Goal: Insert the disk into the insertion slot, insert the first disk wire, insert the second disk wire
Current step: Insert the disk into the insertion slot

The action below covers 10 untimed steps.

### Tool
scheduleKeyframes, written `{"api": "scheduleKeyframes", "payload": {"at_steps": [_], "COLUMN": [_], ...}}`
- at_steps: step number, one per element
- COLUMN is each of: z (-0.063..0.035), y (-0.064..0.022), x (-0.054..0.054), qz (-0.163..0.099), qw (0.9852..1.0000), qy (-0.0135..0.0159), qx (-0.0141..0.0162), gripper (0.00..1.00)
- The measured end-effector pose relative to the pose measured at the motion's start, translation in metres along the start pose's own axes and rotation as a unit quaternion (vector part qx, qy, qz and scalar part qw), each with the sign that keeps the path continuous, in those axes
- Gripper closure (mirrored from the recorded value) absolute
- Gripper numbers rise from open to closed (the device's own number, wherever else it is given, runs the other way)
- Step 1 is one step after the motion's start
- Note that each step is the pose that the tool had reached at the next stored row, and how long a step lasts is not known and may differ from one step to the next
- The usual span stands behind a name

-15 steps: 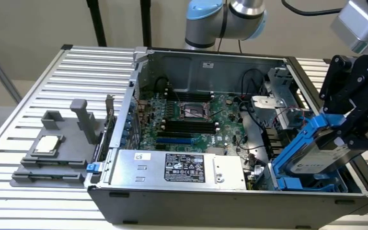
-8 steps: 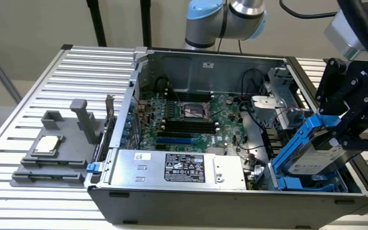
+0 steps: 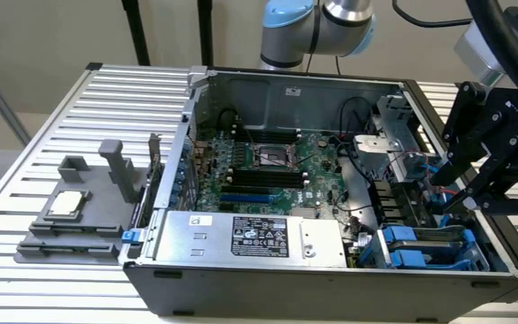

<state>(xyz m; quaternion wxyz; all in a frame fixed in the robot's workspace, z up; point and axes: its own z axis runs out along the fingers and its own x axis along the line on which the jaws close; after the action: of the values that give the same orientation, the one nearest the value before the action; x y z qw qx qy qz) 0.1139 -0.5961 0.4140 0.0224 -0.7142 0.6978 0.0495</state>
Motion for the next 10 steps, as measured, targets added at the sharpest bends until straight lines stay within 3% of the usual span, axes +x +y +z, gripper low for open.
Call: {"api": "scheduleKeyframes", "payload": {"at_steps": [10], "z": [0.0009], "y": [-0.0082], "x": [-0.0011], "qz": [0.000], "qw": [1.0000], "qy": [0.0000], "qx": [0.0000], "gripper": [0.61]}}
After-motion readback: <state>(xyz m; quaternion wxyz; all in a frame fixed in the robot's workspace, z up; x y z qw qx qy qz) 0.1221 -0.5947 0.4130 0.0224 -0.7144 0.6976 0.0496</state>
